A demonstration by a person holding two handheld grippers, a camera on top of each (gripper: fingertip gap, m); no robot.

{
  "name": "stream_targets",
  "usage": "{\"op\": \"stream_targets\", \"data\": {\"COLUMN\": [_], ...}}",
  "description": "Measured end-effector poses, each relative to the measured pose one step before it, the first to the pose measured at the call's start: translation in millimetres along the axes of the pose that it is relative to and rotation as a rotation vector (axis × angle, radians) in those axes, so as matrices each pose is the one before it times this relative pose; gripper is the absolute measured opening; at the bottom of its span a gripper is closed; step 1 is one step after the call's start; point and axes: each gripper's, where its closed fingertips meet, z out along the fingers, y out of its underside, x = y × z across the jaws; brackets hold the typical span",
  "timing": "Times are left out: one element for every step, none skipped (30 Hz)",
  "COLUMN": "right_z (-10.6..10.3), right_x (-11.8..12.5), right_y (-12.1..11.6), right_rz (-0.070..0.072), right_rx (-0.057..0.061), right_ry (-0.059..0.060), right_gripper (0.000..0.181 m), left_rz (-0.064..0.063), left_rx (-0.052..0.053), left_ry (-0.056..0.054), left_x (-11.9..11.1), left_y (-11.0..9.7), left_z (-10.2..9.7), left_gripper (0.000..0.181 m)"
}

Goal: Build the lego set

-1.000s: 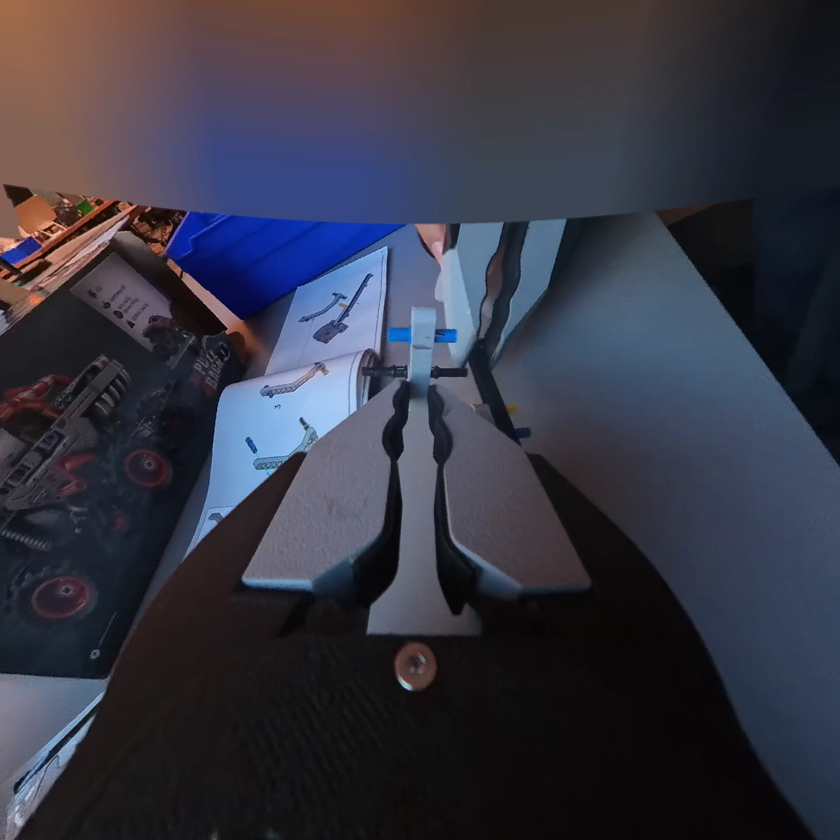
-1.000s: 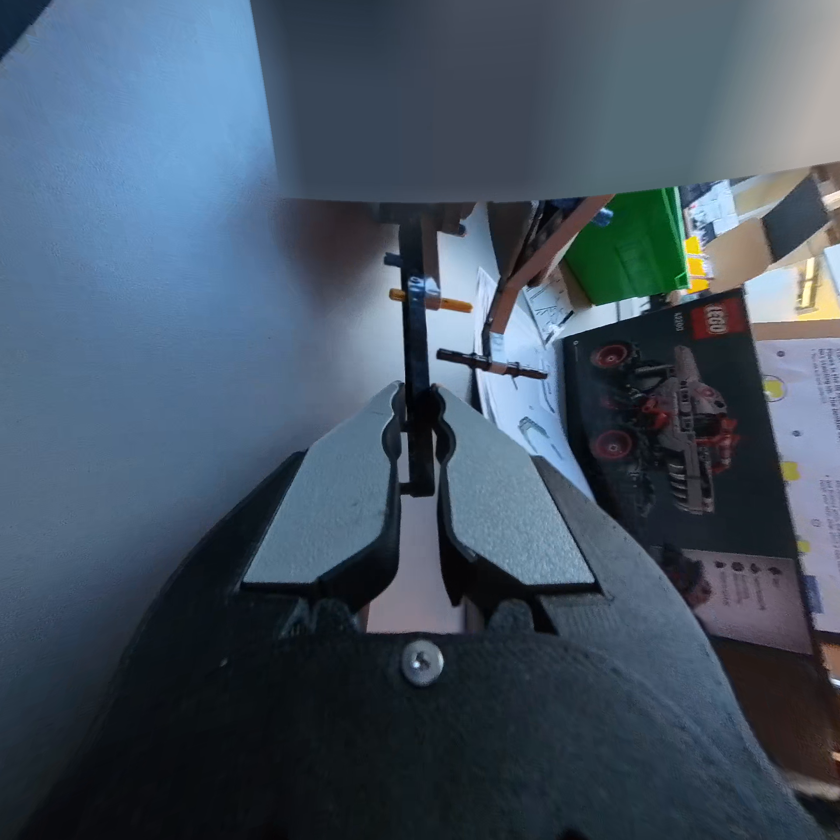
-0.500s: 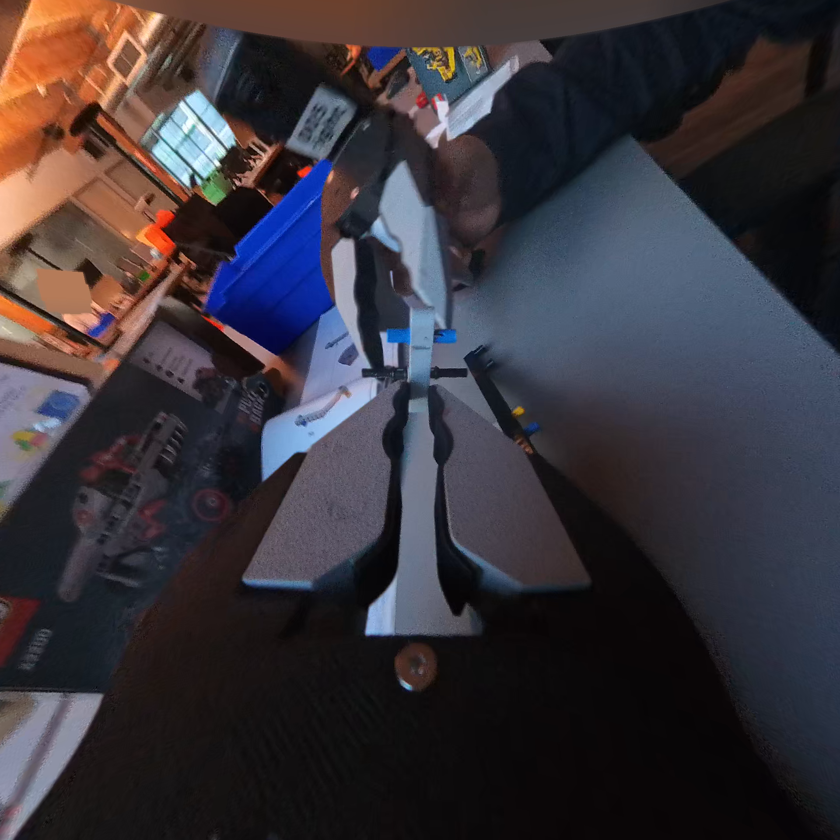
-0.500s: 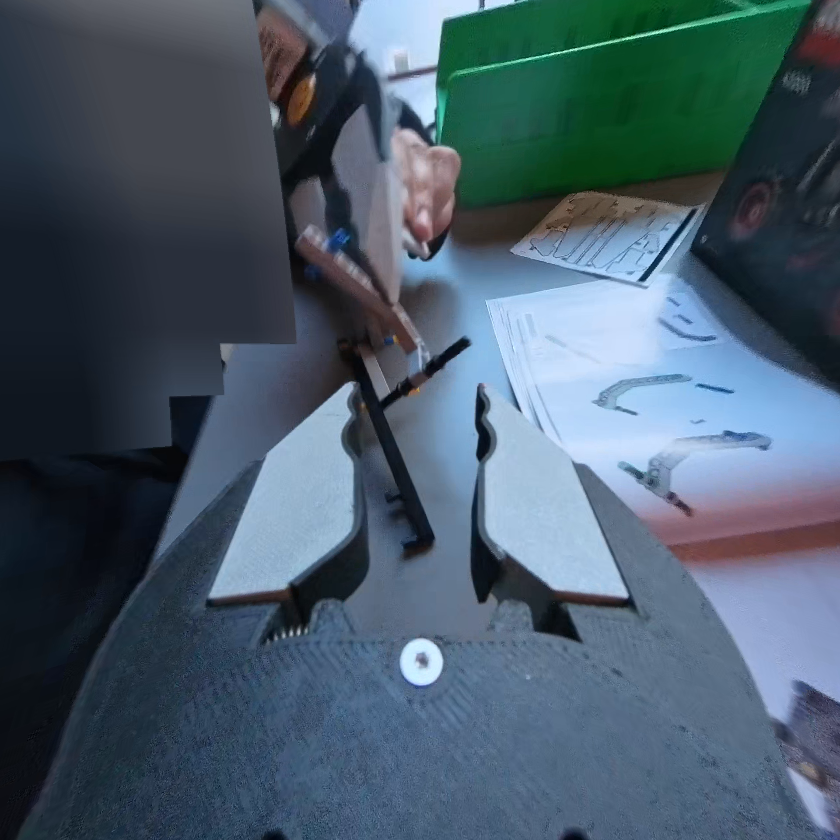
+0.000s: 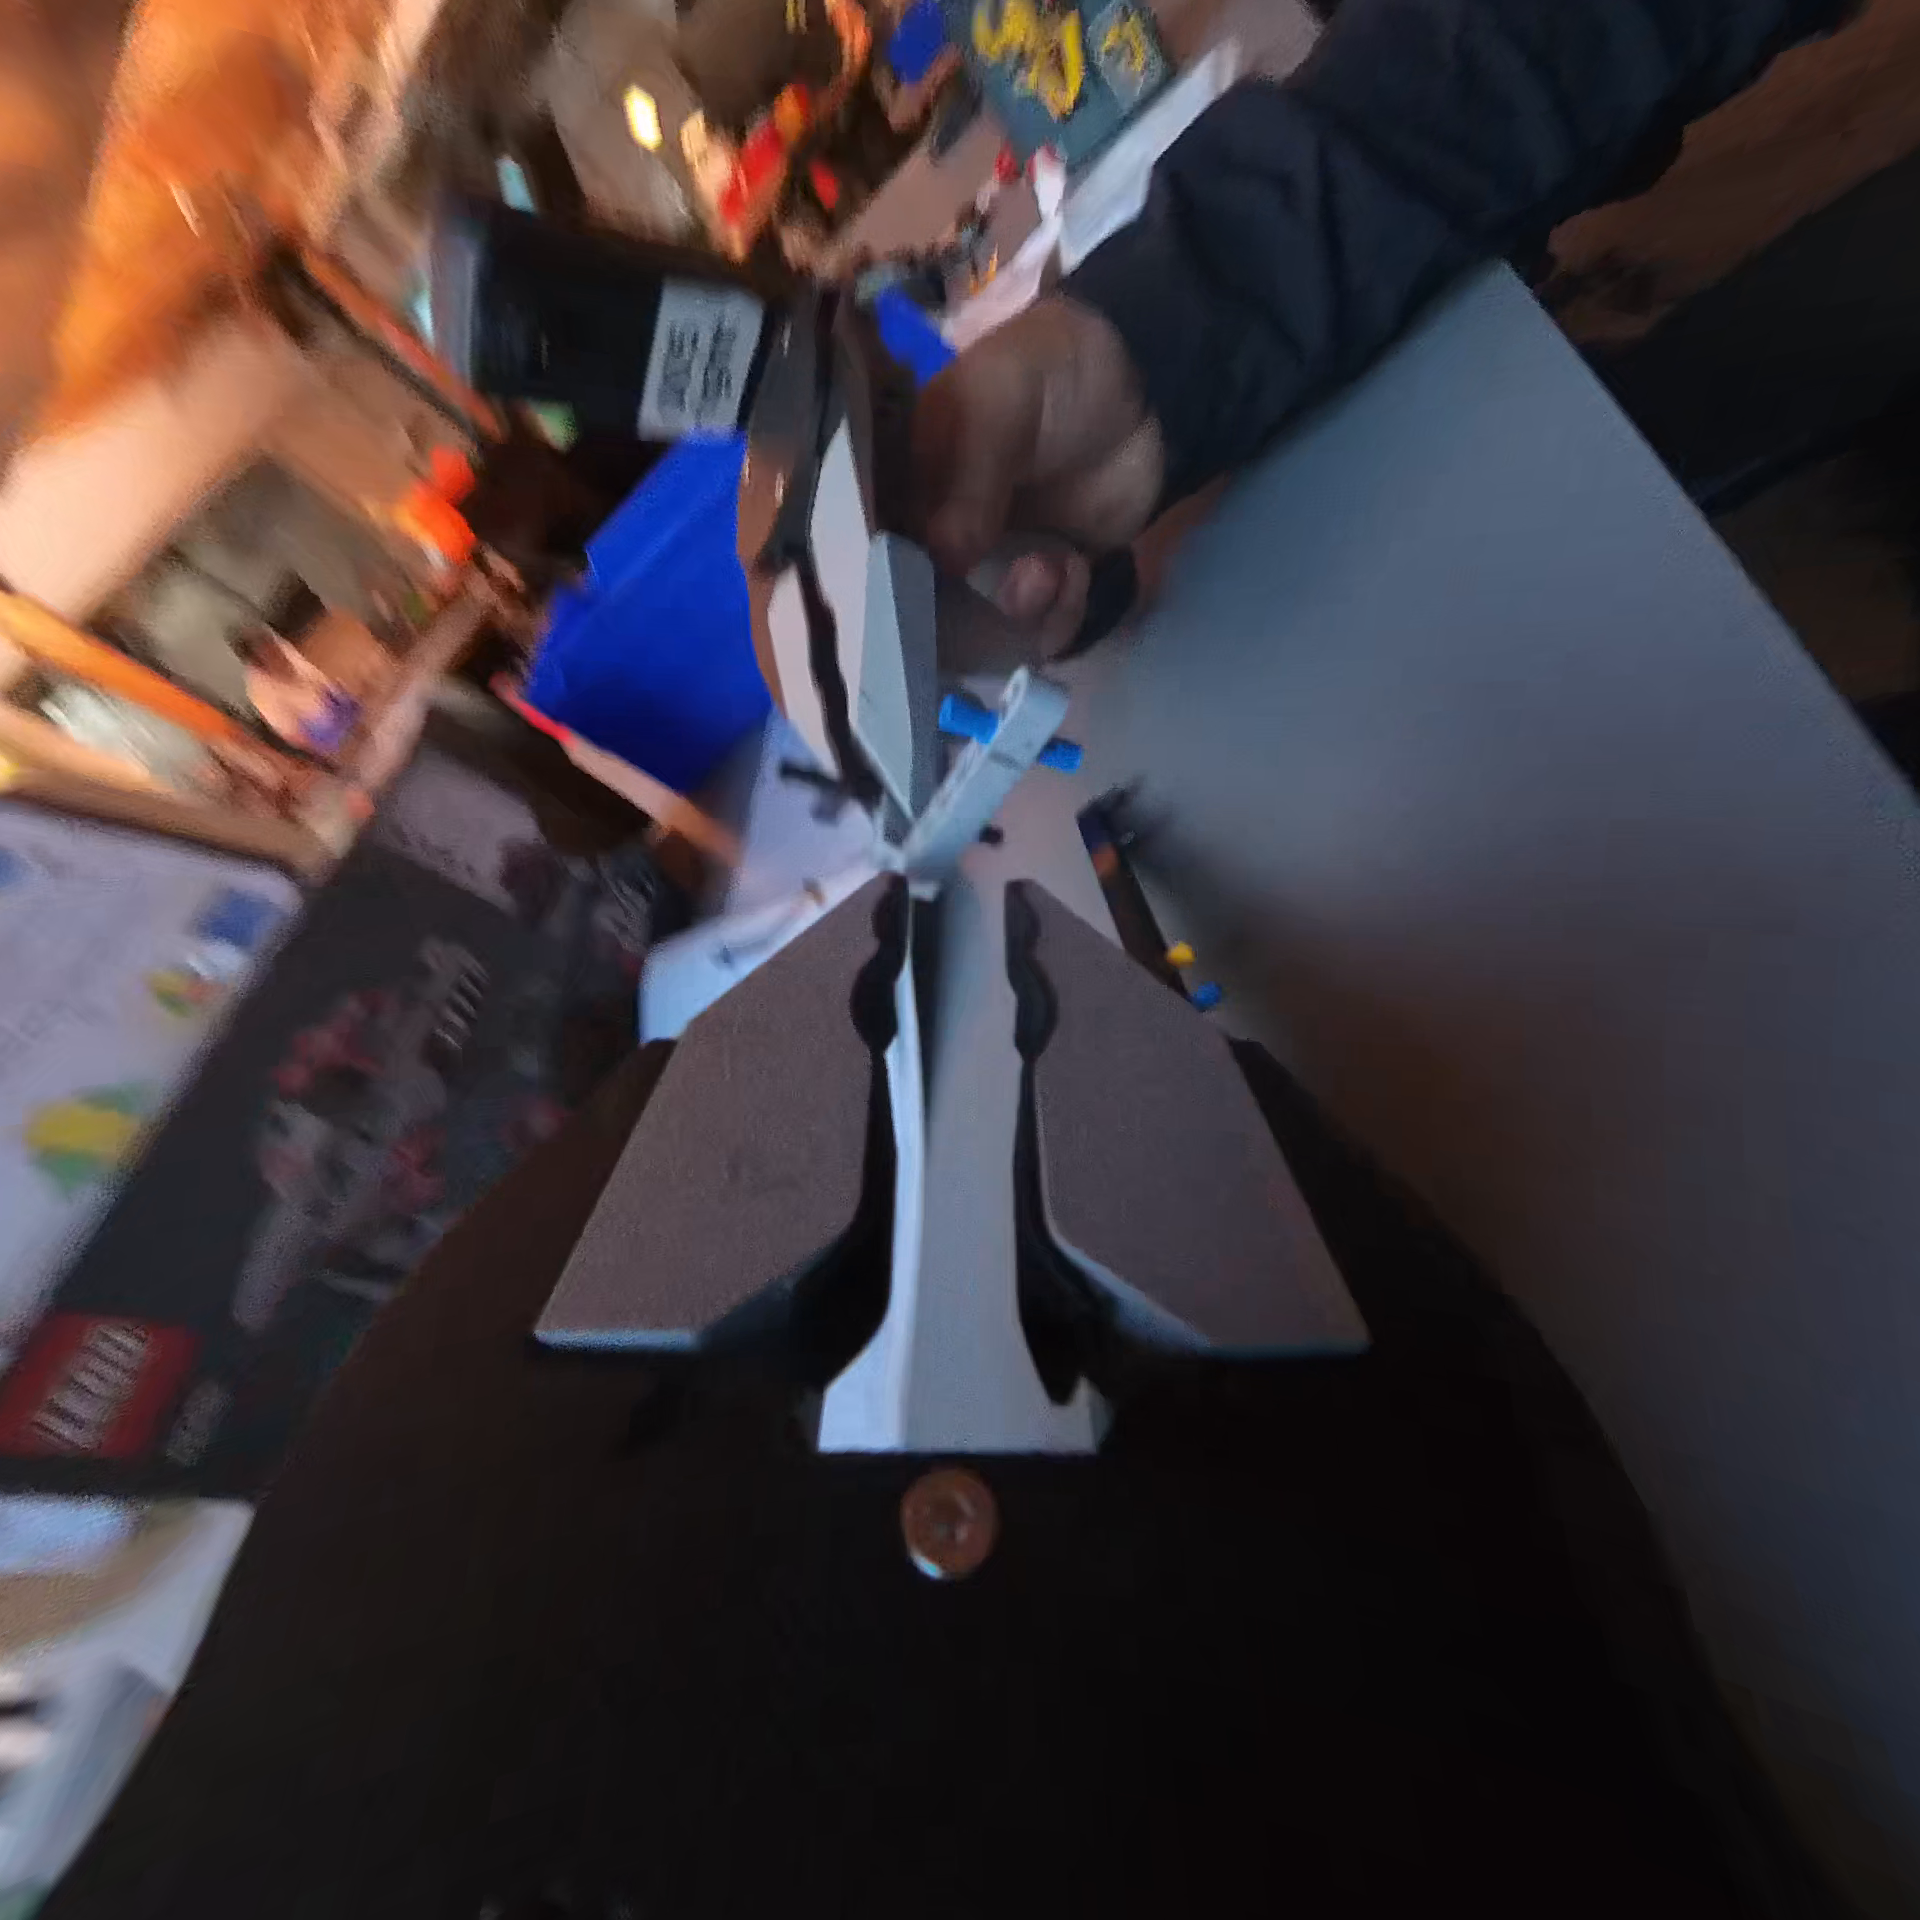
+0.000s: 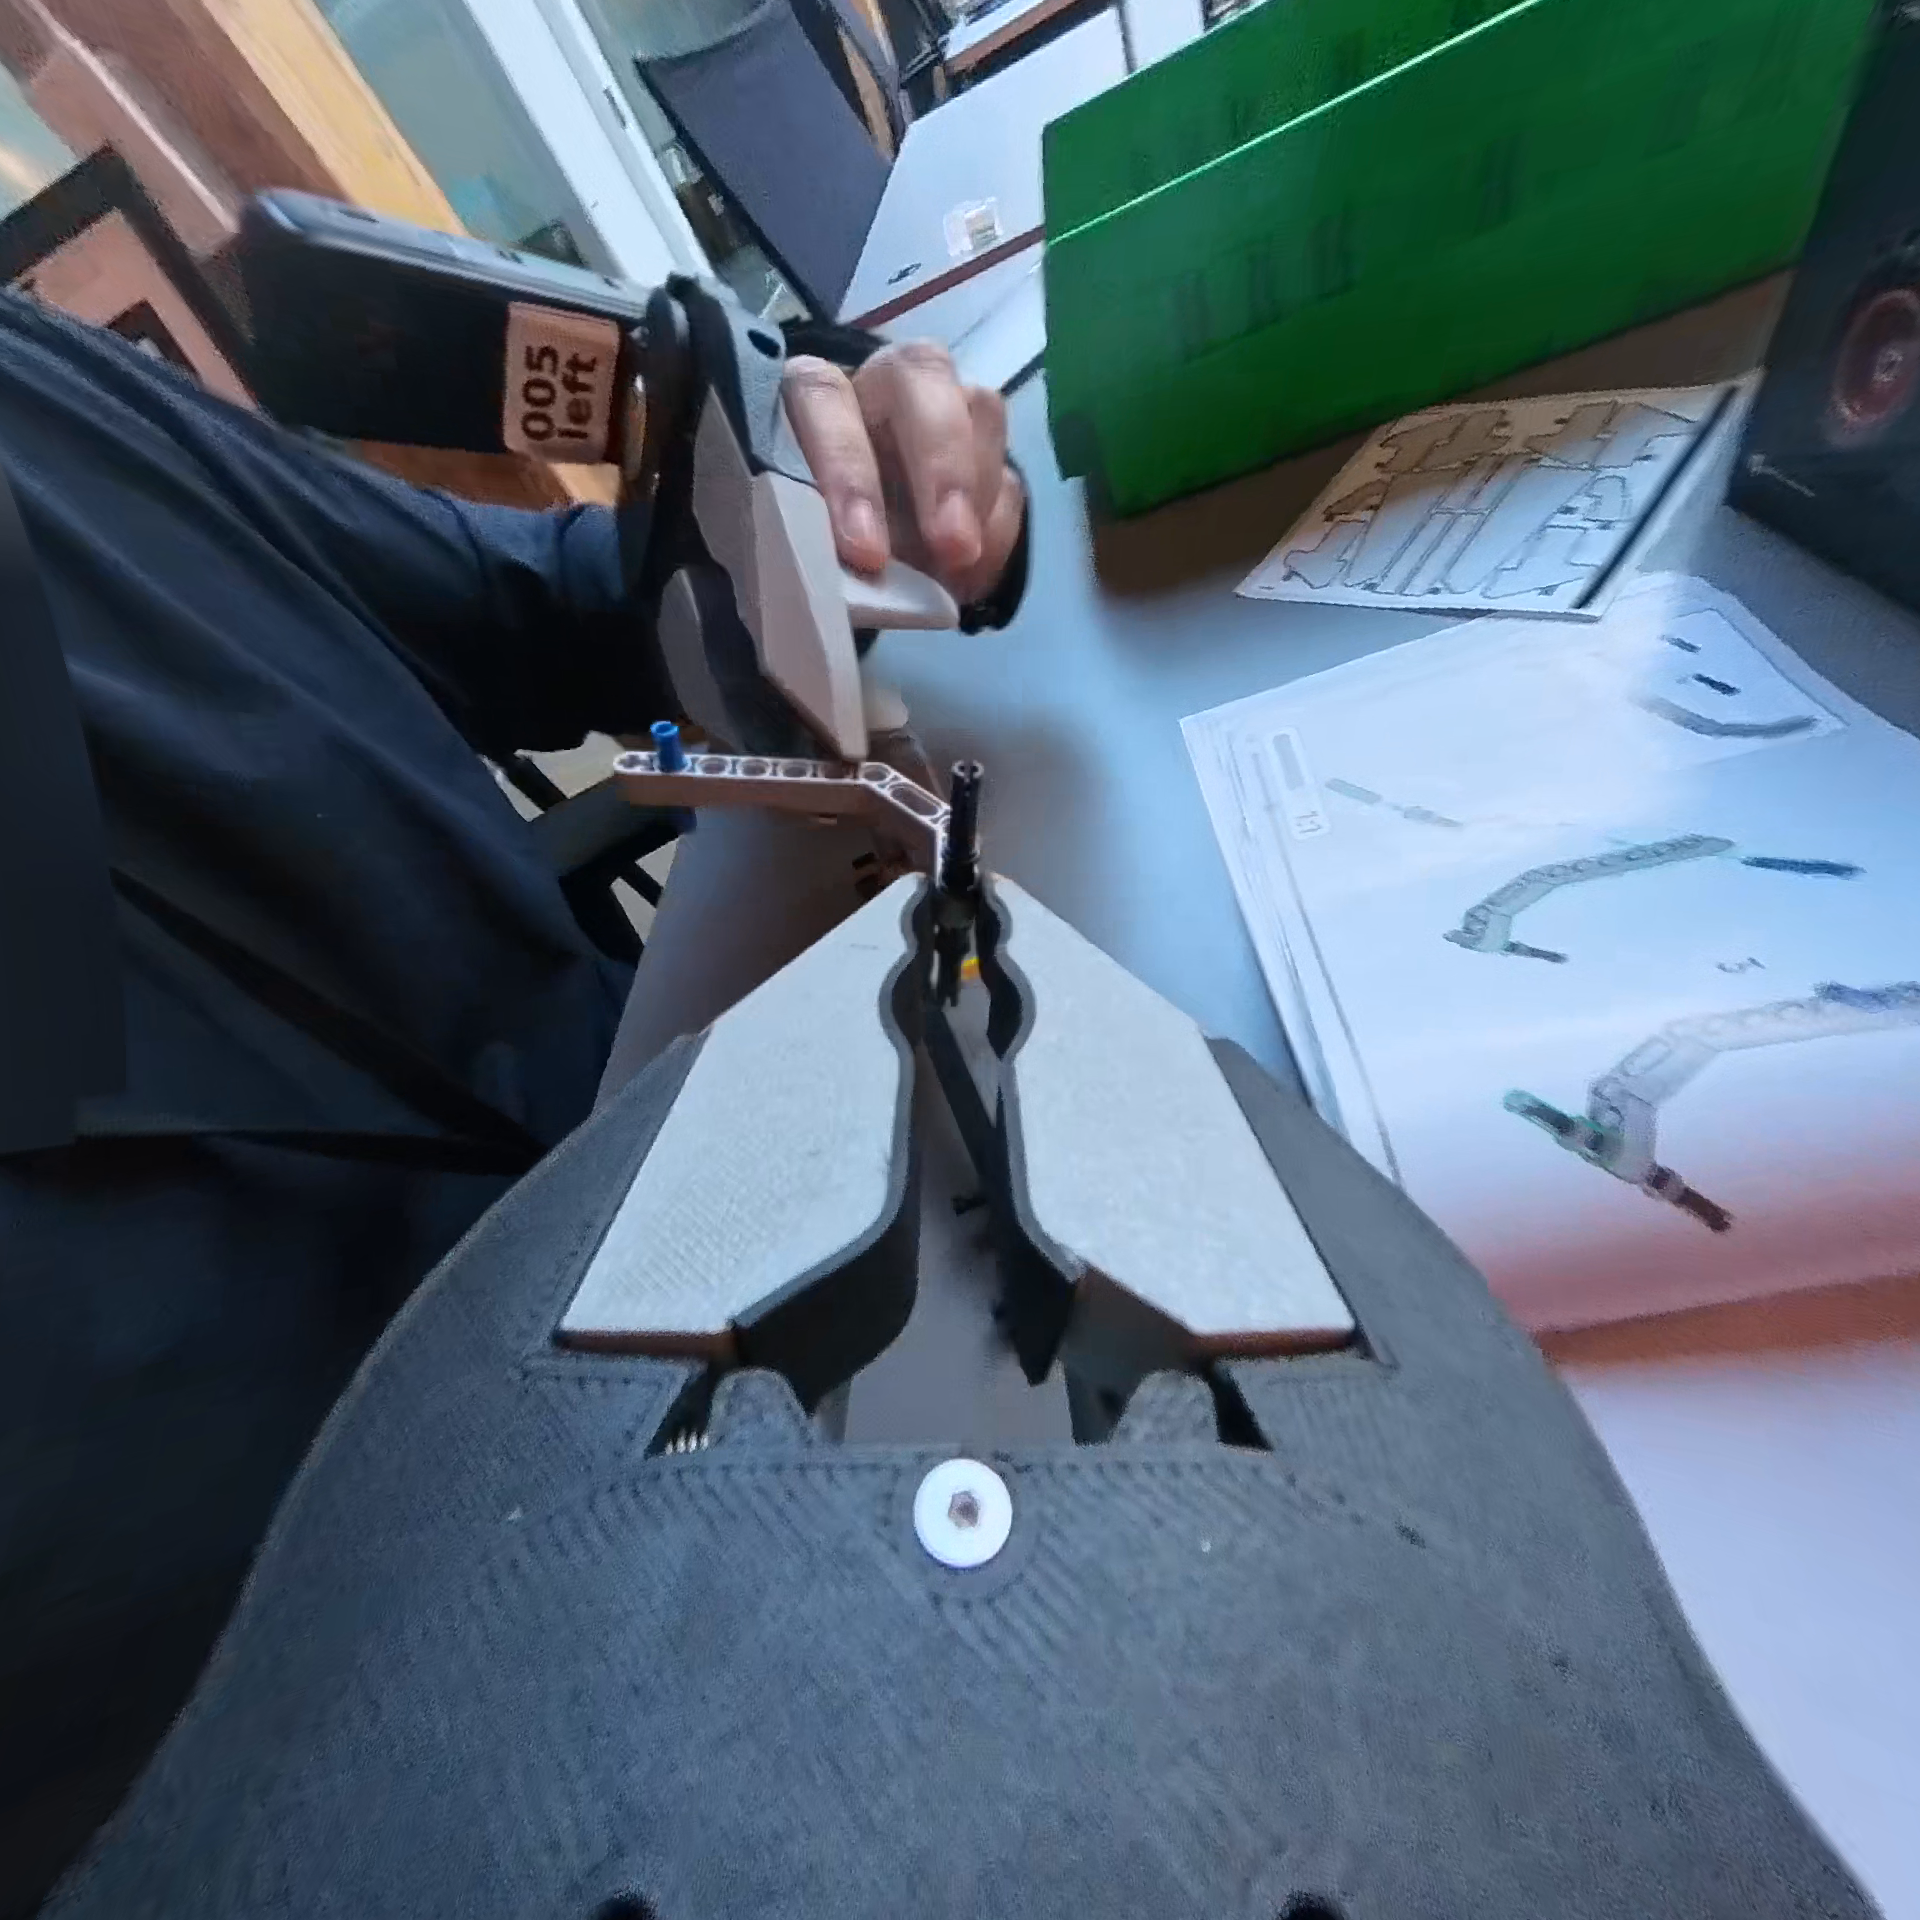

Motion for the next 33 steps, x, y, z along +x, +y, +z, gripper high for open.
{"op": "stream_targets", "data": {"right_z": [-4.71, -4.89, -4.41, -3.65, -2.85, -1.91, -1.35, -0.97, -0.72, -0.47, -0.45, -0.38, -0.32, -0.29, -0.32, -0.35, -0.27, -0.25, -0.02, 0.28, 0.7, 0.81, 0.68, 0.49, 0.17, 0.26, 0.31, 0.36, 0.24, 0.0, -0.56, -1.01, -1.14], "right_x": [4.83, 3.63, 2.57, 2.55, 3.45, 3.6, 2.34, 0.8, -0.36, -0.8, -0.88, -1.18, -1.89, -1.4, -0.71, -0.9, -1.19, -1.37, -1.79, -1.52, -1.3, -0.83, 0.04, 1.03, 0.84, 0.52, 1.04, 2.01, 2.73, 3.27, 3.64, 3.52, 2.69], "right_y": [-0.69, -1.14, -1.62, -1.35, -0.52, -0.37, -0.39, -0.46, -0.53, -0.13, 0.03, -0.35, -0.28, -0.17, -0.18, 0.02, -0.05, -0.32, -0.02, 0.49, 1.09, 1.57, 1.62, 1.1, 1.02, 0.84, 0.99, 1.78, 1.76, 1.14, 0.07, -1.03, -1.4], "right_rz": [0.0156, 0.0216, 0.0261, 0.027, 0.0229, 0.0148, 0.0085, 0.0038, -0.0001, -0.0012, -0.0022, -0.0051, -0.0071, -0.0075, -0.0082, -0.0085, -0.0071, -0.0049, -0.0032, -0.0028, -0.0033, -0.002, -0.0005, 0.0016, 0.0074, 0.0151, 0.0238, 0.0315, 0.0355, 0.0357, 0.0305, 0.0227, 0.015], "right_rx": [0.0129, 0.0162, 0.0191, 0.0154, 0.0074, 0.0041, 0.0026, 0.0027, 0.0037, 0.0011, 0.0005, 0.0024, 0.0009, -0.0012, -0.0022, -0.0037, -0.0021, 0.0007, -0.0008, -0.0042, -0.0073, -0.0104, -0.0085, -0.0044, -0.004, -0.0019, -0.0014, -0.0057, -0.0068, -0.0025, 0.0057, 0.012, 0.0136], "right_ry": [0.0198, 0.0116, 0.0034, 0.0038, 0.0113, 0.0155, 0.0105, 0.0039, -0.0004, -0.0021, -0.0006, -0.0014, -0.0041, -0.0008, 0.0037, 0.0025, 0.0001, -0.0022, -0.0049, -0.0049, -0.0035, -0.0022, 0.0034, 0.0088, 0.0068, 0.0034, 0.0037, 0.004, 0.003, 0.0034, 0.005, 0.0071, 0.0056], "right_gripper": [0.005, 0.005, 0.005, 0.005, 0.005, 0.005, 0.005, 0.005, 0.005, 0.005, 0.005, 0.005, 0.005, 0.005, 0.005, 0.005, 0.005, 0.005, 0.005, 0.005, 0.005, 0.005, 0.005, 0.005, 0.005, 0.005, 0.005, 0.005, 0.005, 0.005, 0.005, 0.005, 0.005], "left_rz": [-0.1235, -0.1447, -0.1491, -0.1485, -0.1377, -0.1136, -0.087, -0.0589, -0.0253, 0.0026, 0.004, -0.0019, -0.0093, -0.0148, -0.0081, 0.0028, 0.0032, 0.0005, -0.0053, -0.017, -0.0129, -0.0127, -0.0056, 0.0115, 0.0374, 0.0448, 0.0376, 0.0492, 0.0663, 0.0716, 0.0899, 0.1058, 0.1111], "left_rx": [-0.0518, -0.0463, -0.0363, -0.0338, -0.0232, -0.013, -0.0141, -0.011, -0.0106, -0.0206, -0.0331, -0.042, -0.0507, -0.0549, -0.0483, -0.0423, -0.0409, -0.0387, -0.034, -0.035, -0.0335, -0.0159, -0.0001, 0.0037, -0.001, 0.0108, 0.0116, 0.0124, 0.015, 0.0049, -0.0132, -0.0269, -0.0338], "left_ry": [0.0279, 0.035, 0.0671, 0.0833, 0.0909, 0.1021, 0.0989, 0.0631, 0.0225, -0.0081, -0.0269, -0.0285, -0.0158, 0.0028, 0.0054, -0.0044, -0.0086, 0.0051, 0.0229, 0.0213, 0.0321, 0.0369, 0.0113, -0.026, -0.042, -0.0563, -0.0734, -0.0803, -0.0941, -0.1181, -0.1246, -0.1301, -0.1326], "left_x": [-0.85, -0.73, 3.23, 5.34, 6.16, 8.02, 8.23, 3.9, -0.23, -2.83, -4.93, -5.06, -3.19, -0.32, 0.55, -0.66, -1.54, -0.09, 1.88, 0.79, 2.11, 3.6, 1.26, -2.12, -2.11, -2.45, -4.3, -4.74, -6.63, -10.82, -12.5, -13.0, -12.67], "left_y": [8.38, 8.36, 7.58, 6.59, 3.72, 1.8, 1.01, -0.56, -1.07, 0.15, 1.45, 2.48, 3.65, 4.15, 3.14, 2.38, 2.14, 1.98, 1.56, 1.79, 1.73, -0.11, -1.88, -1.87, -1.15, -2.39, -2.77, -3.23, -3.4, -2.32, 0.32, 2.66, 4.07], "left_z": [-1.11, -1.26, -0.56, -0.07, 0.45, 0.77, 0.8, 0.52, 0.03, 0.45, 1.29, 2.04, 2.91, 3.62, 3.54, 2.93, 2.65, 2.8, 3.05, 3.46, 3.63, 3.03, 1.29, 0.04, -0.36, -0.97, -1.52, -1.41, -1.34, -1.62, -0.77, 0.33, 1.72], "left_gripper": [0.022, 0.027, 0.032, 0.038, 0.043, 0.045, 0.048, 0.042, 0.035, 0.029, 0.03, 0.031, 0.035, 0.038, 0.038, 0.035, 0.034, 0.031, 0.027, 0.023, 0.02, 0.019, 0.019, 0.019, 0.019, 0.018, 0.019, 0.019, 0.019, 0.019, 0.018, 0.018, 0.018]}}
